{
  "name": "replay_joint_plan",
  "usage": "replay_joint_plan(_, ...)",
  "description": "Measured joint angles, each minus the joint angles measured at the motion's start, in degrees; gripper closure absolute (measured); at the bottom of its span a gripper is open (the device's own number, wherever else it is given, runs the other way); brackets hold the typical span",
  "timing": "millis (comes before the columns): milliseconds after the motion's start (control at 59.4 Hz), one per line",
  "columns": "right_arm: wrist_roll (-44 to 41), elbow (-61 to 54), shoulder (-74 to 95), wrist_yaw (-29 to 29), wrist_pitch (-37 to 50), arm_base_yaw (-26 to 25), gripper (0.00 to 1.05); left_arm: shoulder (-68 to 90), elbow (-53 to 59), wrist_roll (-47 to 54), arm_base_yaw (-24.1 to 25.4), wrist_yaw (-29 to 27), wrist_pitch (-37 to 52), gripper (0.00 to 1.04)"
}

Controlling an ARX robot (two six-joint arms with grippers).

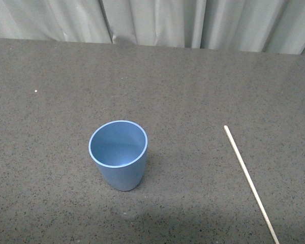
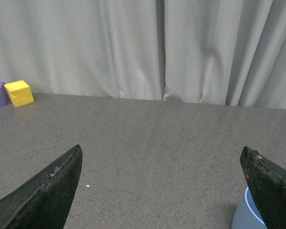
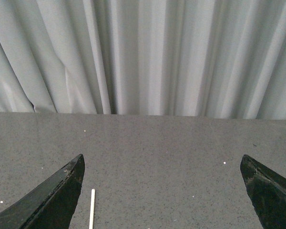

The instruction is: Transfer chopsticks to blue cup

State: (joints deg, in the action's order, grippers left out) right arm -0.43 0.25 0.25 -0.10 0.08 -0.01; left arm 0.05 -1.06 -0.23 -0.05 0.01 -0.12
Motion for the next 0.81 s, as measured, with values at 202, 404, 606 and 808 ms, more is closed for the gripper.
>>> replay_joint_plan(202, 0.0, 0.0, 0.0, 0.0, 0.0, 0.0, 0.09, 0.0, 0.0, 0.0, 0.0, 0.0, 0.0, 0.07)
replay_joint_plan(404, 0.0, 0.0, 0.0, 0.0, 0.0, 0.0, 0.09, 0.0, 0.0, 0.0, 0.0, 0.0, 0.0, 0.07)
replay_joint_plan(606, 0.0, 0.0, 0.0, 0.0, 0.0, 0.0, 0.09, 0.0, 0.0, 0.0, 0.0, 0.0, 0.0, 0.07)
replay_joint_plan(808, 0.0, 0.0, 0.0, 0.0, 0.0, 0.0, 0.09, 0.0, 0.0, 0.0, 0.0, 0.0, 0.0, 0.07)
